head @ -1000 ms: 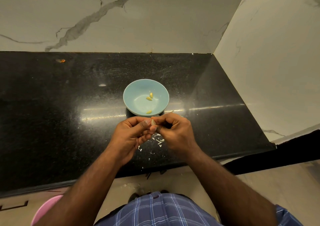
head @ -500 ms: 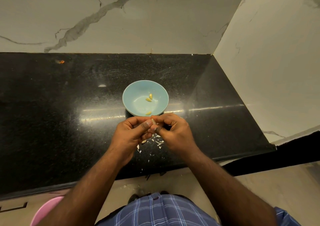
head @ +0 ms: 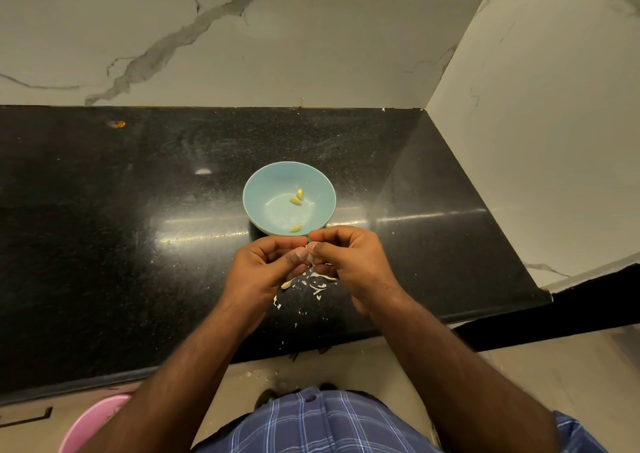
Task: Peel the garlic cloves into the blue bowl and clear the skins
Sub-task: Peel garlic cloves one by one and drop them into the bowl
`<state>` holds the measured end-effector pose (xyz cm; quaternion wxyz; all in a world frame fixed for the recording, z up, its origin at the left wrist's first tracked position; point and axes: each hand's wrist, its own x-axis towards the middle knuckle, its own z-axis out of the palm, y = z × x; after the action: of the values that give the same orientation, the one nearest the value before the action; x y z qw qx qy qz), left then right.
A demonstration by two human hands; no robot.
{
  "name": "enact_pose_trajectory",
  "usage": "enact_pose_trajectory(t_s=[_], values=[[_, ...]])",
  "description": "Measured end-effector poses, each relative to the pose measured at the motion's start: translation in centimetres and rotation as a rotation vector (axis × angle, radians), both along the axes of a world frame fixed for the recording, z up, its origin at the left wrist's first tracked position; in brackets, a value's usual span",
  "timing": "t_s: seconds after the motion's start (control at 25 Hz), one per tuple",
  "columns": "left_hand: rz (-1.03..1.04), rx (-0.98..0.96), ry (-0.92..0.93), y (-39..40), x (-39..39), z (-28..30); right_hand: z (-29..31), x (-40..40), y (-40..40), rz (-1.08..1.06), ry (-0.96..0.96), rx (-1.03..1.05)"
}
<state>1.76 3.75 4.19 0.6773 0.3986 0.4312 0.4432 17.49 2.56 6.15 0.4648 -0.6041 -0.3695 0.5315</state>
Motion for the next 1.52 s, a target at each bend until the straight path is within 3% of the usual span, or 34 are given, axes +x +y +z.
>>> enact_pose_trajectory(t_s=[0.24,0.48,0.88,1.12,1.36,1.52], values=[[-0.012,0.061,0.079,0.1,-0.1,-0.4,0.8,0.1,0.2,-0.020,0.076,-0.046],[-0.018,0.068,0.094,0.4,-0.2,-0.4,0.9,0.4,0.6,0.027,0.020,-0.059],[0.015,0.009,-0.071,1.1,-0.3,-0.6,0.5,0.4,0.6,0.088,-0.129,-0.041],[0.052,-0.115,-0.247,1.4,-0.2,0.0,-0.1,2.1,0.5,0.158,-0.520,-0.062],[0.043,-0.197,-0.246,1.2,-0.2,-0.2,0.1,3.2,0.2,0.266,-0.831,0.046],[0.044,-0.198,-0.218,1.0,-0.1,0.0,0.4,2.1,-0.3,0.189,-0.579,0.193]])
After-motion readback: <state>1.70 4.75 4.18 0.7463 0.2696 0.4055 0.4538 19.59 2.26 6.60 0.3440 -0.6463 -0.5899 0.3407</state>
